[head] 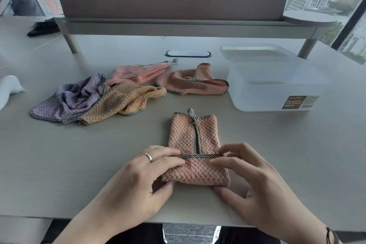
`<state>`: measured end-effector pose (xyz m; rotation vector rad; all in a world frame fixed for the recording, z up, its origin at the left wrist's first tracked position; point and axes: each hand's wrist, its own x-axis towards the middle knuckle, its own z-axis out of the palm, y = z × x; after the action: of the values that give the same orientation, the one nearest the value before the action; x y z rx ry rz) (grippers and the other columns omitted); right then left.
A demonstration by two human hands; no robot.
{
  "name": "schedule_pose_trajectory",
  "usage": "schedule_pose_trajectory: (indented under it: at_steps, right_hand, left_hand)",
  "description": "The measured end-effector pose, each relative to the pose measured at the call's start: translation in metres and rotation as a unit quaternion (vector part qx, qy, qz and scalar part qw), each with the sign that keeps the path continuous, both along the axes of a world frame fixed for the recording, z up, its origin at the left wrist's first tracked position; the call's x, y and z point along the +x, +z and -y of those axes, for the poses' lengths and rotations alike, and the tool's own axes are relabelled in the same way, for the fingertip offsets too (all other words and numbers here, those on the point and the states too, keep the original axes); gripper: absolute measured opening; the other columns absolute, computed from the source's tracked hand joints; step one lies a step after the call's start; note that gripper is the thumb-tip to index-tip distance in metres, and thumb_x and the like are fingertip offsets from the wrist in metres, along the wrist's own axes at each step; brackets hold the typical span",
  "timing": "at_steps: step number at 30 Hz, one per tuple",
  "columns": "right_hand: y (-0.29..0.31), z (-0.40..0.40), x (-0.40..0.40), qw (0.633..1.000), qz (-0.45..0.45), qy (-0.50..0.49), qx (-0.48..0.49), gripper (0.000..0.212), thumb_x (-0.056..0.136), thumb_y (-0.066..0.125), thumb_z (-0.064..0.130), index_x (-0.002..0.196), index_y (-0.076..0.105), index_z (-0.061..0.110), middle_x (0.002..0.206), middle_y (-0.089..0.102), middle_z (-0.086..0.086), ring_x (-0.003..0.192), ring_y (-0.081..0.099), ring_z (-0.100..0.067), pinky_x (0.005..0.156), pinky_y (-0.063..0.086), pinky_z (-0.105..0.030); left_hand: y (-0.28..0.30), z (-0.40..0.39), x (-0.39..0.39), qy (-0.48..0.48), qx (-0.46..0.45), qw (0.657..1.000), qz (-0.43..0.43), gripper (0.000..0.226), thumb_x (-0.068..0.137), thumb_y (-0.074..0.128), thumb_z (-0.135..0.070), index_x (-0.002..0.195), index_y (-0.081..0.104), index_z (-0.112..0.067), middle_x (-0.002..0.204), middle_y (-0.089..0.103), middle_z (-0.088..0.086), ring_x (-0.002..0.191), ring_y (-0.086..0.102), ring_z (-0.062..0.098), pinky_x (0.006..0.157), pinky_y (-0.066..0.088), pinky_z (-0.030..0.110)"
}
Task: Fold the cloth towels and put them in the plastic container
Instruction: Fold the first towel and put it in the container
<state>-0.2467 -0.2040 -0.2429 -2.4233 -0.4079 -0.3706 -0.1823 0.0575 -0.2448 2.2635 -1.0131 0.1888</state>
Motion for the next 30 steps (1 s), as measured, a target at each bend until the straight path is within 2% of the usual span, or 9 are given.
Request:
schedule_pose_trajectory:
  at_steps: [4,7,9,12,13,16,18,24,30]
  right_hand:
    - [-0.001,0.001,0.000,0.999,-0.003,0.015,0.036,0.037,0.075,0.080,0.035,0.110,0.070,0.037,0.129,0.054,0.017,0.112,0.060,0.000,0.090,0.045,-0.011]
    - [0.002,0.000,0.000,0.998,-0.015,0.020,0.050,0.038,0.074,0.079,0.040,0.111,0.073,0.034,0.132,0.055,0.019,0.111,0.062,0.002,0.091,0.044,-0.009]
    - [0.005,0.002,-0.001,0.997,-0.024,0.013,0.066,0.038,0.073,0.078,0.044,0.110,0.074,0.034,0.131,0.057,0.022,0.111,0.061,0.006,0.091,0.043,-0.008]
    - [0.006,0.003,-0.002,0.997,-0.040,0.008,0.065,0.039,0.073,0.079,0.045,0.110,0.074,0.036,0.128,0.059,0.025,0.112,0.060,0.008,0.092,0.043,-0.009]
    - [0.006,0.003,-0.002,0.997,-0.045,0.007,0.061,0.039,0.072,0.079,0.044,0.110,0.075,0.035,0.127,0.060,0.025,0.112,0.060,0.008,0.093,0.043,-0.008]
    - [0.004,0.002,-0.001,0.997,-0.061,0.009,0.043,0.042,0.071,0.079,0.047,0.110,0.074,0.035,0.127,0.057,0.026,0.111,0.060,0.007,0.092,0.042,-0.007]
    - [0.004,0.001,-0.001,0.997,-0.073,0.014,0.030,0.043,0.070,0.079,0.050,0.110,0.075,0.035,0.128,0.055,0.026,0.112,0.059,0.006,0.091,0.042,-0.007]
    - [0.005,0.002,-0.003,0.998,-0.043,0.019,0.052,0.030,0.070,0.082,0.043,0.097,0.078,0.029,0.124,0.058,0.023,0.105,0.064,0.003,0.087,0.047,-0.010]
    - [0.006,-0.001,-0.005,0.995,-0.035,-0.023,-0.090,0.048,0.072,0.064,0.075,0.106,0.072,0.042,0.121,0.049,0.027,0.097,0.050,0.005,0.085,0.044,-0.021]
  left_hand:
    - [0.003,0.000,-0.002,-0.009,-0.011,1.000,-0.005,0.034,0.082,0.065,-0.027,0.115,0.070,-0.028,0.133,0.058,-0.017,0.122,0.057,0.000,0.093,0.047,0.012]
    - [0.004,-0.001,-0.004,-0.007,0.000,1.000,0.008,0.036,0.081,0.073,-0.038,0.117,0.068,-0.034,0.137,0.055,-0.022,0.122,0.057,0.002,0.096,0.052,0.030]
    - [0.005,-0.002,-0.006,-0.007,0.005,1.000,0.005,0.039,0.079,0.075,-0.046,0.117,0.068,-0.037,0.138,0.054,-0.024,0.121,0.058,0.002,0.095,0.052,0.030]
    - [0.009,-0.003,-0.009,-0.011,-0.003,1.000,-0.014,0.038,0.078,0.075,-0.045,0.114,0.070,-0.035,0.136,0.056,-0.023,0.110,0.057,-0.010,0.083,0.041,0.000]
    - [0.009,-0.003,-0.008,-0.010,-0.003,1.000,-0.012,0.036,0.078,0.076,-0.044,0.112,0.071,-0.033,0.135,0.056,-0.022,0.107,0.056,-0.014,0.081,0.037,-0.003]
    - [0.004,-0.002,-0.005,-0.014,0.005,1.000,0.017,0.030,0.081,0.075,-0.039,0.109,0.074,-0.026,0.133,0.059,-0.020,0.123,0.055,-0.001,0.096,0.050,0.020]
    - [0.000,-0.002,-0.004,-0.017,0.009,1.000,0.021,0.028,0.084,0.073,-0.038,0.107,0.075,-0.024,0.130,0.062,-0.018,0.127,0.054,0.004,0.100,0.050,0.031]
    - [0.000,-0.005,-0.002,-0.032,-0.024,0.999,0.001,0.026,0.082,0.076,-0.026,0.107,0.074,-0.025,0.128,0.063,-0.014,0.124,0.058,0.008,0.100,0.050,0.029]
    - [-0.002,0.000,-0.002,-0.031,0.008,0.999,0.018,0.031,0.086,0.067,-0.031,0.116,0.073,-0.023,0.130,0.064,-0.015,0.132,0.051,0.004,0.103,0.049,0.031]
